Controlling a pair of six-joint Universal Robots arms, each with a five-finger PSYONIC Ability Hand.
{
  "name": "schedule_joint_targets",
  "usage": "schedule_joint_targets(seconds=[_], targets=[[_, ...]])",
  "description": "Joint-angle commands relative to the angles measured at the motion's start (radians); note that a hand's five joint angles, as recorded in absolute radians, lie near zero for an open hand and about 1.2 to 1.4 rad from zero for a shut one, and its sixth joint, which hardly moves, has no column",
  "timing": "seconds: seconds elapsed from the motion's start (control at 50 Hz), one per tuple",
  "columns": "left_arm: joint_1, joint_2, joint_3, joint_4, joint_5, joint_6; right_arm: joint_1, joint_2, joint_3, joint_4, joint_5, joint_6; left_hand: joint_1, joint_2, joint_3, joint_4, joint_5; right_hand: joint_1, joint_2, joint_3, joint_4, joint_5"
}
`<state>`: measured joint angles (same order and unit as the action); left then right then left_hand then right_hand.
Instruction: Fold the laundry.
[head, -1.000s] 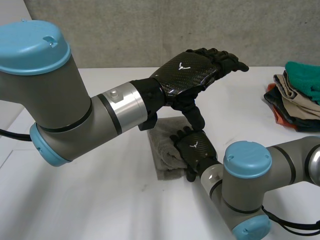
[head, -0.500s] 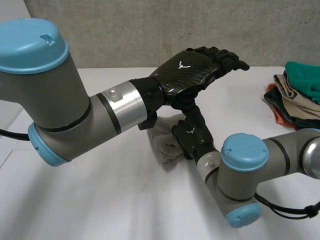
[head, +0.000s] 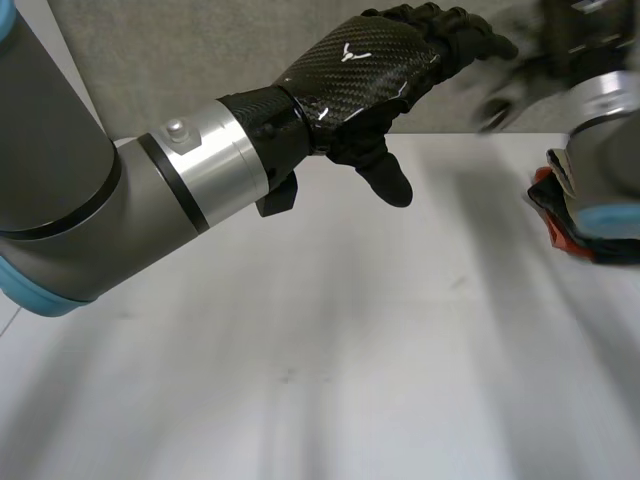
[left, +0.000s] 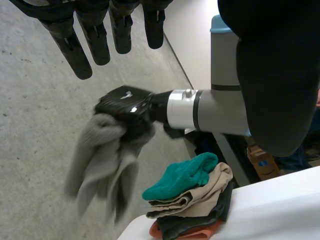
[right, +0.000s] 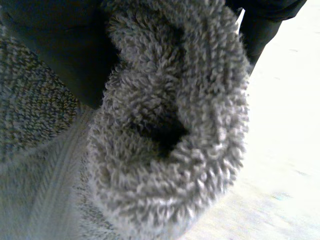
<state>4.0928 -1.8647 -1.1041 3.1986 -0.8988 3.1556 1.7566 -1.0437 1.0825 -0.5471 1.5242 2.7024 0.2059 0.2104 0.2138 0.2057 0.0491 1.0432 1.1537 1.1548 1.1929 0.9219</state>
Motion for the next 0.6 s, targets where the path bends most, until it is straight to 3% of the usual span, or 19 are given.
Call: schedule_joint_targets(seconds=[0.02,0.14,0.24,0.3,0.32,0.34,0.36,0.48,0.6], targets=[[0.004,-0.002,-0.013,0.000,0.000,0.000,-0.267,0.056,-0.053,-0.002,-0.185,0.019,-0.031,-0.036,-0.039,-0.031,-0.049,0.353,0.243,0.241,0.203,0.300],[0.006,-0.014,-0.020,-0.003,0.000,0.000,-0.425,0.308,-0.107,-0.001,-0.461,0.033,-0.031,-0.036,-0.039,-0.031,-0.049,0.353,0.243,0.241,0.203,0.300],[0.004,-0.025,-0.033,0.000,0.001,0.003,-0.503,0.464,-0.154,0.006,-0.555,0.027,-0.031,-0.036,-0.039,-0.031,-0.049,0.353,0.243,0.241,0.203,0.300],[0.004,-0.033,-0.031,0.000,0.000,0.004,-0.520,0.479,-0.148,0.006,-0.561,-0.010,-0.031,-0.036,-0.039,-0.031,-0.049,0.353,0.243,0.241,0.203,0.300],[0.004,-0.033,-0.030,0.000,0.000,0.004,-0.522,0.475,-0.147,0.006,-0.558,-0.018,-0.031,-0.036,-0.039,-0.031,-0.049,0.174,0.063,0.062,0.024,0.121],[0.004,-0.034,-0.028,0.000,0.000,0.004,-0.522,0.469,-0.141,0.006,-0.558,-0.021,-0.031,-0.036,-0.039,-0.031,-0.049,-0.270,-0.380,-0.381,-0.419,-0.323],[0.004,-0.034,-0.026,0.001,0.000,0.004,-0.520,0.450,-0.122,0.006,-0.549,-0.038,-0.031,-0.036,-0.039,-0.031,-0.049,-0.869,-0.979,-0.980,-1.018,-0.922],[0.004,-0.027,-0.016,0.000,0.000,0.001,-0.519,0.282,-0.021,0.012,-0.532,-0.027,-0.031,-0.036,-0.039,-0.031,-0.049,-0.869,-0.979,-0.980,-1.018,-0.922],[0.004,-0.021,-0.020,0.000,-0.002,0.000,-0.522,0.018,0.054,0.180,-0.380,0.017,-0.031,-0.036,-0.039,-0.031,-0.049,-0.869,-0.979,-0.980,-1.018,-0.922]])
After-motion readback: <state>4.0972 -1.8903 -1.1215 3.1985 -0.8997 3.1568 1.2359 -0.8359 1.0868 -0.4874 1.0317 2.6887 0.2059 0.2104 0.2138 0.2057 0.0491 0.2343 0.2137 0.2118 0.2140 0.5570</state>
